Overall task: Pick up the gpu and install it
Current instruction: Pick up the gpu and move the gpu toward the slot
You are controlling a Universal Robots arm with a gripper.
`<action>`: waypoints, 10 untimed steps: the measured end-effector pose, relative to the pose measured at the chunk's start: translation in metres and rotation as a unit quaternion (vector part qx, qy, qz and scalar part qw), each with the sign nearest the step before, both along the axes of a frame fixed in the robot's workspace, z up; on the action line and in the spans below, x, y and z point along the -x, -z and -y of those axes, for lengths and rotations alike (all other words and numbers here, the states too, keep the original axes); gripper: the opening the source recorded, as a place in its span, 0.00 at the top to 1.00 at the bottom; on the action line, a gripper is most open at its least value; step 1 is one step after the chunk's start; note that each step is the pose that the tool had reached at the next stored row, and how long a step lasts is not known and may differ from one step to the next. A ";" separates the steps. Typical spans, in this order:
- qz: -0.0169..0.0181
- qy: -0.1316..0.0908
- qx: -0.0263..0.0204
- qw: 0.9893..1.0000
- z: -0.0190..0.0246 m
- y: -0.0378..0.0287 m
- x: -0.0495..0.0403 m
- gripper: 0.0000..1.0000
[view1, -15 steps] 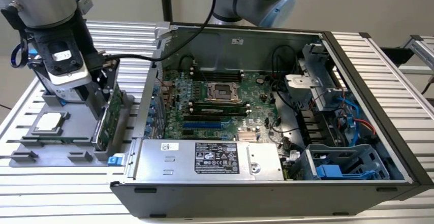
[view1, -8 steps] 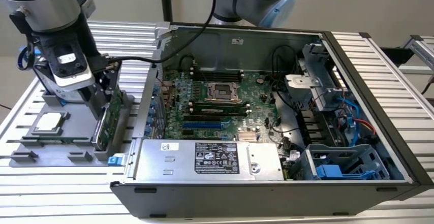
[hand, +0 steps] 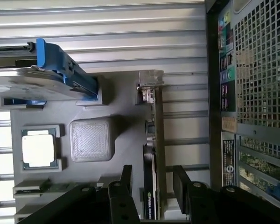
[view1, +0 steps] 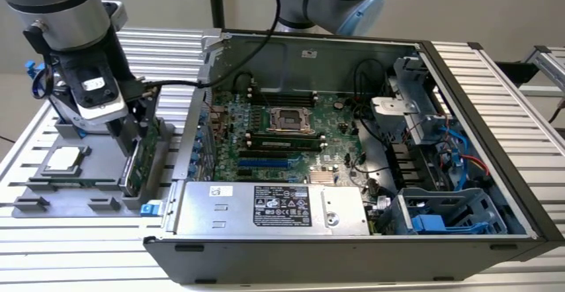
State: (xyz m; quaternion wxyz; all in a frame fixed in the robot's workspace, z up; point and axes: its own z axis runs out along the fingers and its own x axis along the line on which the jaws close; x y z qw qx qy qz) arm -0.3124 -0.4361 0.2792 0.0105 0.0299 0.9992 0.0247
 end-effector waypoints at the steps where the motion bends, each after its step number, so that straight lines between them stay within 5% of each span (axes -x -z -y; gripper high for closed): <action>1: 0.000 0.000 0.000 1.000 -0.0001 0.0015 0.0000 0.00; 10: 0.000 -0.001 0.000 1.000 -0.0002 0.0138 -0.0004 0.00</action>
